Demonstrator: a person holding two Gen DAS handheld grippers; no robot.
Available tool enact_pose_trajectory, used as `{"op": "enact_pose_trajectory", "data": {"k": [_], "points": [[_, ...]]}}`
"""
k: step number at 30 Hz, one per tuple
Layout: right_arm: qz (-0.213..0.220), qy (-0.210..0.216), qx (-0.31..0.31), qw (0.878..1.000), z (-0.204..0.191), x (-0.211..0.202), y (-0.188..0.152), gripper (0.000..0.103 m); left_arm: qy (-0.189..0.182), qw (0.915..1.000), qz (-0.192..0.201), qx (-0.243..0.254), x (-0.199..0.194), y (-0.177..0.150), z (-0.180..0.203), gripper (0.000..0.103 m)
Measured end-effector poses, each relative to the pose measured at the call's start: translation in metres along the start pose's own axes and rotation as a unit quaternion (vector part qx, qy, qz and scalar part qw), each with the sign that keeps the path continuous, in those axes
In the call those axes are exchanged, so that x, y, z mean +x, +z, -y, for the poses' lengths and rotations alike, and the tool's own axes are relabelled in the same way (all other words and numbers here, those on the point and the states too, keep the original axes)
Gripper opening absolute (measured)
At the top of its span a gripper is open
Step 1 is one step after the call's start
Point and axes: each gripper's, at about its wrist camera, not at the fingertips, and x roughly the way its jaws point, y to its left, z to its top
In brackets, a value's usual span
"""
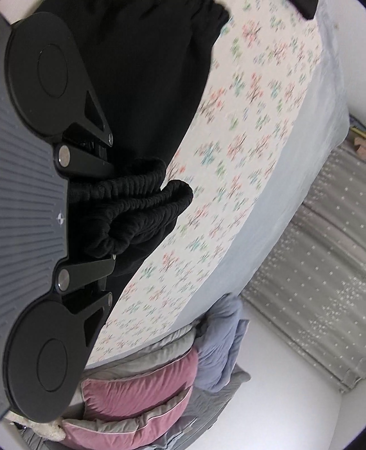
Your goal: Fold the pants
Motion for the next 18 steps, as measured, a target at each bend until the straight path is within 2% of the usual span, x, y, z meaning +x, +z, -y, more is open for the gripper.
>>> {"op": "enact_pose_trajectory", "data": {"k": [8, 14, 18], "points": [[0.035, 0.025, -0.040, 0.998, -0.032, -0.033, 0.008, 0.021, 0.031, 0.9989, 0.032, 0.013, -0.026, 0.015, -0.041, 0.028], [0.043, 0.036, -0.048, 0.997, -0.045, -0.042, 0.014, 0.021, 0.046, 0.9978, 0.028, 0.040, -0.024, 0.011, -0.055, 0.028], [0.055, 0.045, -0.049, 0.996, -0.050, -0.051, 0.017, 0.021, 0.040, 0.9948, 0.064, 0.068, -0.044, 0.022, -0.053, 0.028]]}}
